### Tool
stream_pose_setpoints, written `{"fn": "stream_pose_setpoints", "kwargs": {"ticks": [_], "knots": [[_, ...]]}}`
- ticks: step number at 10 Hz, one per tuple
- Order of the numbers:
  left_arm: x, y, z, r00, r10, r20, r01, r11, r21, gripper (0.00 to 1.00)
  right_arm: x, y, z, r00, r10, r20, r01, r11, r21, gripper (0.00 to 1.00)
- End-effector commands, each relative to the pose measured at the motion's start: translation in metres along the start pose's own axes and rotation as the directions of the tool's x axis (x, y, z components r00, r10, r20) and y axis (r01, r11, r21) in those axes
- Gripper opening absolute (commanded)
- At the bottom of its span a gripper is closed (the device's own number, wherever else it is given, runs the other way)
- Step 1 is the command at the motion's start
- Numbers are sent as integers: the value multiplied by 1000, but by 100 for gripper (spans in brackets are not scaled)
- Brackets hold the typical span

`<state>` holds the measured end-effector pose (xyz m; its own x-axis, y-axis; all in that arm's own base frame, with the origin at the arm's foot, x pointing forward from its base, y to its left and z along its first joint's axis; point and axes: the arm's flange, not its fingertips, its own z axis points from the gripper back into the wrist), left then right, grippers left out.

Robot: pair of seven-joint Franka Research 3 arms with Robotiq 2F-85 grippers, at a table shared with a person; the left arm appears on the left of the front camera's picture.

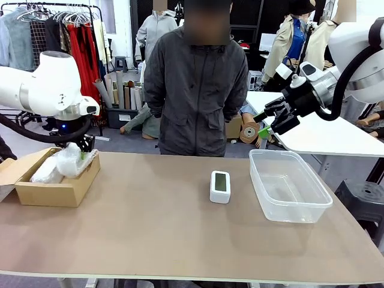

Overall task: Separate and place wrapped and unwrapped clocks.
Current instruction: If the picked Digital clock is wrapped, place it in the Package Box ; if not, place it in the Organizing box.

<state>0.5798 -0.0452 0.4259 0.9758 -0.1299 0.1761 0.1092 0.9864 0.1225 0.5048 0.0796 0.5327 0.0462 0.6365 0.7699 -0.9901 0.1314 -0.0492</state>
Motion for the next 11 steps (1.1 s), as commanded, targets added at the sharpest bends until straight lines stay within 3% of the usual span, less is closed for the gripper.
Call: {"fn": "stream_pose_setpoints", "kwargs": {"ticks": [1,3,11], "knots": [[-7,4,-11,1000,-8,4,8,1000,23,0,2,0,1,1000,6,6,-6,1000,-1,100],[-13,6,-21,1000,13,1,-13,998,56,0,2,0,1,1000,6,6,-6,1000,-1,100],[-17,21,-63,998,51,-46,-52,998,-24,0,2,0,1,1000,6,6,-6,1000,-1,100]]}}
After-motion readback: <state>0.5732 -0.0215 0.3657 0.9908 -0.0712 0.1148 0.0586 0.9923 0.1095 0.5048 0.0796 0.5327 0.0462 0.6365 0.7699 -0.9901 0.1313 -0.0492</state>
